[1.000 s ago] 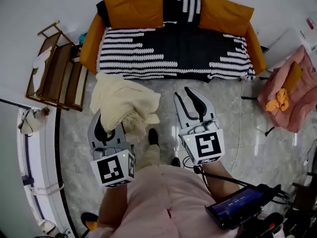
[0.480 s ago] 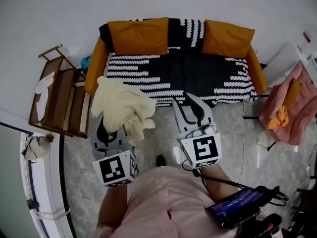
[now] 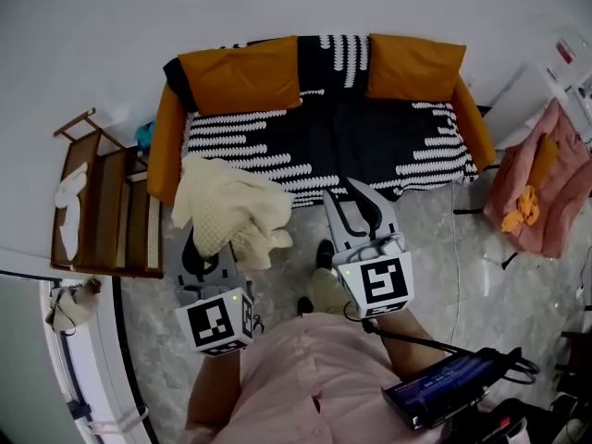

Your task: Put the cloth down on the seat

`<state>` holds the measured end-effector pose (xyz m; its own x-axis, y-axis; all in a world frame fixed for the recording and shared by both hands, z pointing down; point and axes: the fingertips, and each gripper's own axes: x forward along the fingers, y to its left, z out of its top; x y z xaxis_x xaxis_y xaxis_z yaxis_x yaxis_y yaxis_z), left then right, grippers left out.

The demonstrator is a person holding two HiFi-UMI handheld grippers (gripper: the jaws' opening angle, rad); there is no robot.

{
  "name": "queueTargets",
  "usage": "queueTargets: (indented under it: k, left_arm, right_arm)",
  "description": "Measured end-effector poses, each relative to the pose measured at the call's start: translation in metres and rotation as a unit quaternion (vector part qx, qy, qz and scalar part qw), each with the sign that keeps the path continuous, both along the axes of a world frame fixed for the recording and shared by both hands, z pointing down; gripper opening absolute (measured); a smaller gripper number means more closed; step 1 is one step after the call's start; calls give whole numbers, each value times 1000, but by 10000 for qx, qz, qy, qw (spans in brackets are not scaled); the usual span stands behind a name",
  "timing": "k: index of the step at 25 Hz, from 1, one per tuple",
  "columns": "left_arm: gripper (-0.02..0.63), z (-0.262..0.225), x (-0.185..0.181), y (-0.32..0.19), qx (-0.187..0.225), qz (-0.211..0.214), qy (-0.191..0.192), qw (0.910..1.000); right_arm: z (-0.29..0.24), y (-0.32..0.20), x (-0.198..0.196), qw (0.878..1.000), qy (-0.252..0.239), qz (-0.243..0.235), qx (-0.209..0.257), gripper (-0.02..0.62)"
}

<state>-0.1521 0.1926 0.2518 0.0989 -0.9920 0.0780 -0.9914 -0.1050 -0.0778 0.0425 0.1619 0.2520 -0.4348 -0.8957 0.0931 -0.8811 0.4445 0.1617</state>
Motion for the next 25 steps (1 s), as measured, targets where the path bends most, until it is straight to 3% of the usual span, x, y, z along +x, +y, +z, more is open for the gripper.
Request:
queueTargets:
  k: [13,25]
  left_arm:
    - [86,18,9,-133,-258,-192,-200,9993]
    - [86,-5,27,-251,-91,-435,-246,9987]
  right_arm:
    - [35,-134,13,9987,-158,-97,-465,101]
    - [10,-266,34,9987,-313,-312,-250,100]
